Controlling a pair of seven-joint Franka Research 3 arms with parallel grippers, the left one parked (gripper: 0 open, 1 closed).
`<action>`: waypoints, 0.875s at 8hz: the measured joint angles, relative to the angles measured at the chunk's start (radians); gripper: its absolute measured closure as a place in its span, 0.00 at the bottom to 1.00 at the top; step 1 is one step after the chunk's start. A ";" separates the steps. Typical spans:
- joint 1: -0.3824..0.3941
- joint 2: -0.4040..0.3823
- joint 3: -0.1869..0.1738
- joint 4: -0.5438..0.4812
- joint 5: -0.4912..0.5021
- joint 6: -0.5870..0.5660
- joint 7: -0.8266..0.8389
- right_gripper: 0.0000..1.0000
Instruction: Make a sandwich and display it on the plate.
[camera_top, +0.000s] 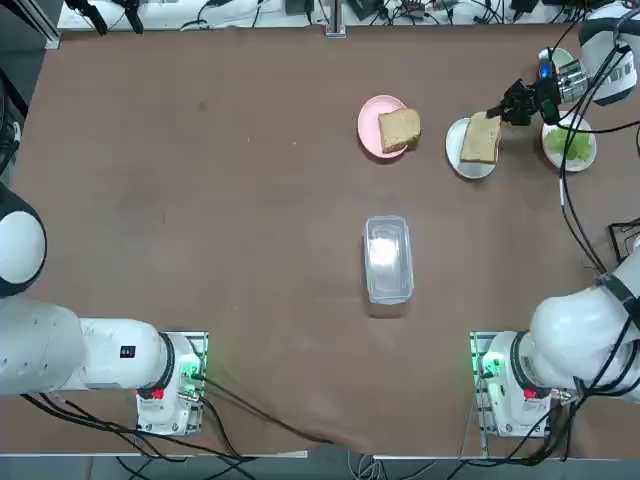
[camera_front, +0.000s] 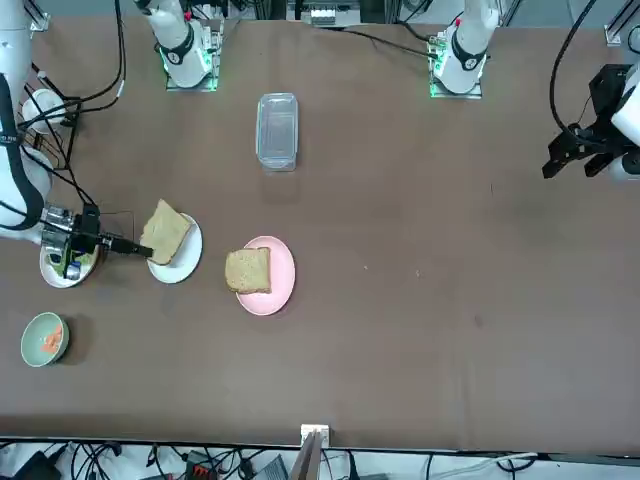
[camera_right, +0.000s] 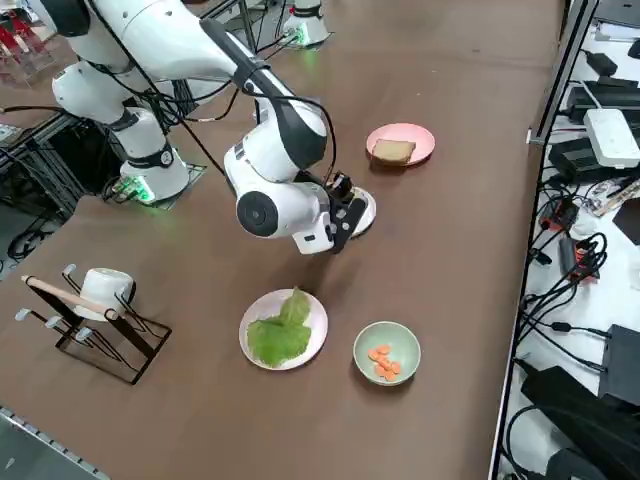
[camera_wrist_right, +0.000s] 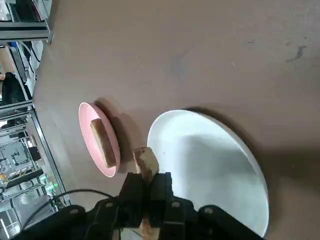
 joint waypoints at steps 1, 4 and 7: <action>0.000 0.010 0.001 0.004 0.000 0.002 -0.001 0.93; 0.000 0.036 0.005 0.017 0.000 0.008 -0.009 0.93; 0.000 0.059 0.005 0.035 0.000 0.008 -0.027 0.93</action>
